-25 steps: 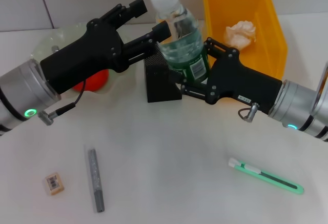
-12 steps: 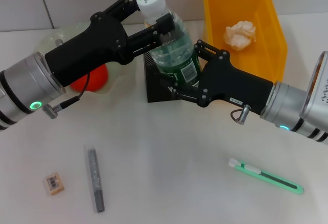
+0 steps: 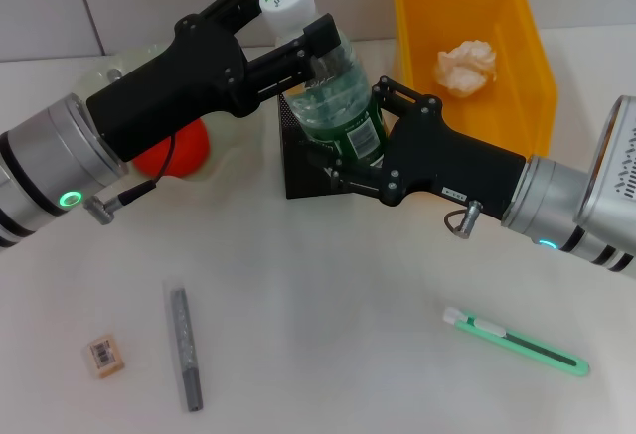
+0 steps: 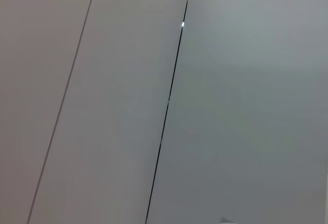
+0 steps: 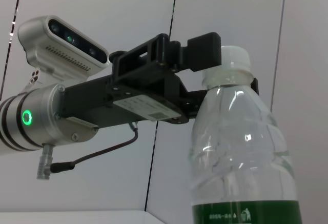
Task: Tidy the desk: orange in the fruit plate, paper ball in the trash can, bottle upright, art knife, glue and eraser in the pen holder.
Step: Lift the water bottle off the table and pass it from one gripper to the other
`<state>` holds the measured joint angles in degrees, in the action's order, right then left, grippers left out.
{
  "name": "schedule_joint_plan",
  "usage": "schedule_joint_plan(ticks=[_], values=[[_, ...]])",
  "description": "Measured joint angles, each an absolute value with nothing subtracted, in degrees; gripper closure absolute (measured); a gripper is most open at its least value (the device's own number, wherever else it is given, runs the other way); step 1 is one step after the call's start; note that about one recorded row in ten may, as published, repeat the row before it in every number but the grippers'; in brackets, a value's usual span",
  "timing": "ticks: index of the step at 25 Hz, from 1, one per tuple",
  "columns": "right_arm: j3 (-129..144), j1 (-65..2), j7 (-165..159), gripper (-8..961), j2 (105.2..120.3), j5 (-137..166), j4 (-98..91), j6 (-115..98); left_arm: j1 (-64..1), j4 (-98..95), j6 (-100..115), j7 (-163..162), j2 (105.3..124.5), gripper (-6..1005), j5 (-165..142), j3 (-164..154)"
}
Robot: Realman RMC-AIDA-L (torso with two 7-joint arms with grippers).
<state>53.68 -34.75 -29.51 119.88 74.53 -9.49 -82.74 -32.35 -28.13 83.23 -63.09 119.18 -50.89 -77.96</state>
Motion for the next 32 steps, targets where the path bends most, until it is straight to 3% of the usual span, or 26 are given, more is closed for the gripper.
schedule_joint_plan(ticks=[32], values=[[53.7,-35.35,-29.5,190,119.88,74.53,-8.87,-83.23,-32.35,-27.51,83.0,-61.73,119.18,205,-47.25,-81.31]])
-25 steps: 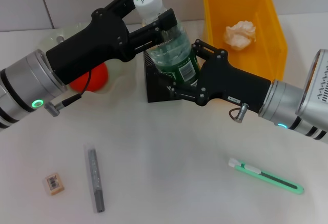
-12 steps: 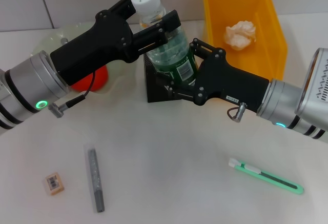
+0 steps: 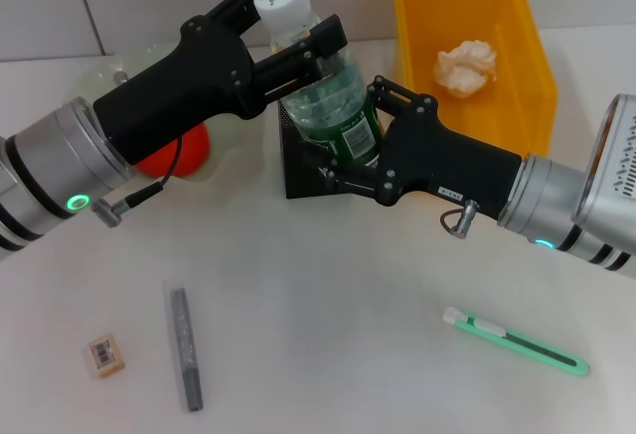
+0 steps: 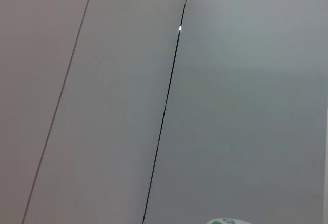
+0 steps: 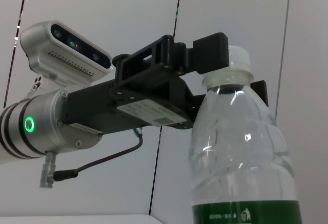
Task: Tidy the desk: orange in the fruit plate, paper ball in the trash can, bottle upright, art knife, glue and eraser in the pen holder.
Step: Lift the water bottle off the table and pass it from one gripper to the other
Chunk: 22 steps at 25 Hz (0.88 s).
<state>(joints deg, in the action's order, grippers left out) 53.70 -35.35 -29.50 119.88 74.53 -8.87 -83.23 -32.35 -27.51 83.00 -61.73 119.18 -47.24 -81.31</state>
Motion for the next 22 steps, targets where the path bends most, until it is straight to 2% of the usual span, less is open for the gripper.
schedule_joint_plan(ticks=[22], values=[[53.79,-35.42,-29.53,191,119.88,74.53,-8.67,-83.33,-32.74,-27.51,82.07,-61.88,119.18,208,-46.07,-82.63]])
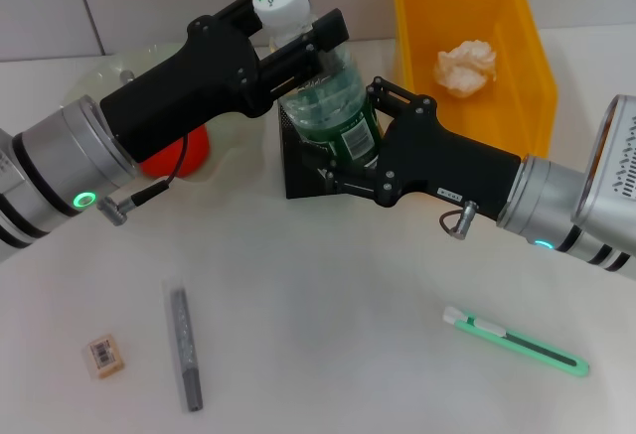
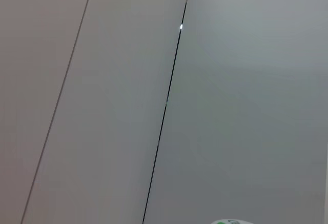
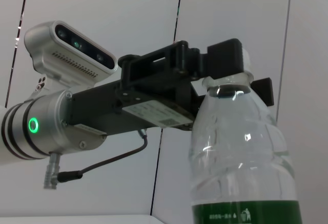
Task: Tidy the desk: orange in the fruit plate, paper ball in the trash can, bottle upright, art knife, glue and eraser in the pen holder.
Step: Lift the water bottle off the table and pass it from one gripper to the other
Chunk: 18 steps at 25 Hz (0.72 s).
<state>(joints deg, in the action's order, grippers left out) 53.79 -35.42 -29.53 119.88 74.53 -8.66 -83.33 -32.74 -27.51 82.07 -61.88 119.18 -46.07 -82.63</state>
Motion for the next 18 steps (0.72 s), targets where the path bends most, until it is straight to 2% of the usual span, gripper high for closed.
schedule_joint_plan(ticks=[2,5,15,18], values=[[53.79,-35.42,-29.53,191,119.88,74.54,-8.61,-83.33,-32.81,-27.51,82.04,-61.89,119.18,208,-46.01,-82.61],[53.79,-35.42,-29.53,191,119.88,74.53,-8.41,-83.33,-32.88,-27.51,82.03,-61.88,119.18,448,-45.92,-82.61],[53.78,-35.42,-29.54,191,119.88,74.51,-8.34,-83.69,-32.89,-27.51,82.04,-61.83,119.18,564,-45.7,-82.65],[53.79,-35.42,-29.54,191,119.88,74.51,-8.34,-83.84,-32.89,-27.52,82.04,-61.8,119.18,564,-45.66,-82.66]])
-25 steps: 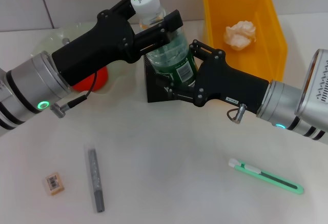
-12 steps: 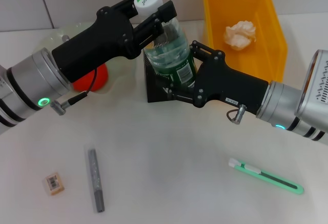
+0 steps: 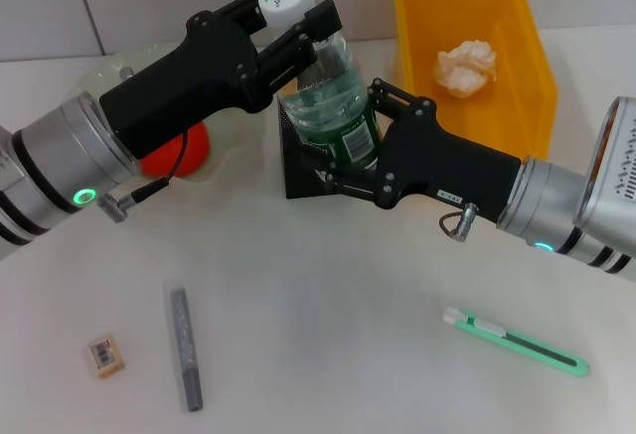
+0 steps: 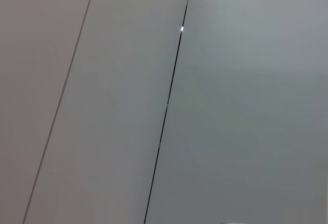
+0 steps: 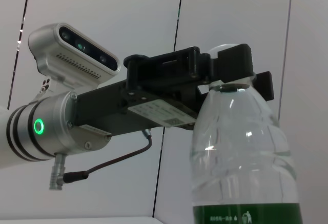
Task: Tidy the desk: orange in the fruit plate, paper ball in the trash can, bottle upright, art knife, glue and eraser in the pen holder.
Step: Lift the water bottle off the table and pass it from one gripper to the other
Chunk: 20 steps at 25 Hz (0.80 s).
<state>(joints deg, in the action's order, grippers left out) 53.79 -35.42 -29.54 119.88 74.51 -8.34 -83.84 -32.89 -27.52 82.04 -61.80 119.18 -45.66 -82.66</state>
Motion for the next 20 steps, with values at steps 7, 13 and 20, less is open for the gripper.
schedule_joint_plan(ticks=[7,13,20], values=[[53.79,-35.42,-29.54,191,119.88,74.52,-8.17,-83.9,-32.87,-27.52,80.92,-61.49,119.18,565,-45.63,-83.12],[53.79,-35.39,-29.54,192,119.88,74.53,-8.17,-84.05,-32.87,-27.66,80.72,-60.94,119.18,565,-45.63,-83.5],[53.77,-35.37,-29.53,192,119.87,74.52,-8.18,-84.25,-32.47,-27.9,81.11,-60.22,119.18,564,-44.7,-83.65]])
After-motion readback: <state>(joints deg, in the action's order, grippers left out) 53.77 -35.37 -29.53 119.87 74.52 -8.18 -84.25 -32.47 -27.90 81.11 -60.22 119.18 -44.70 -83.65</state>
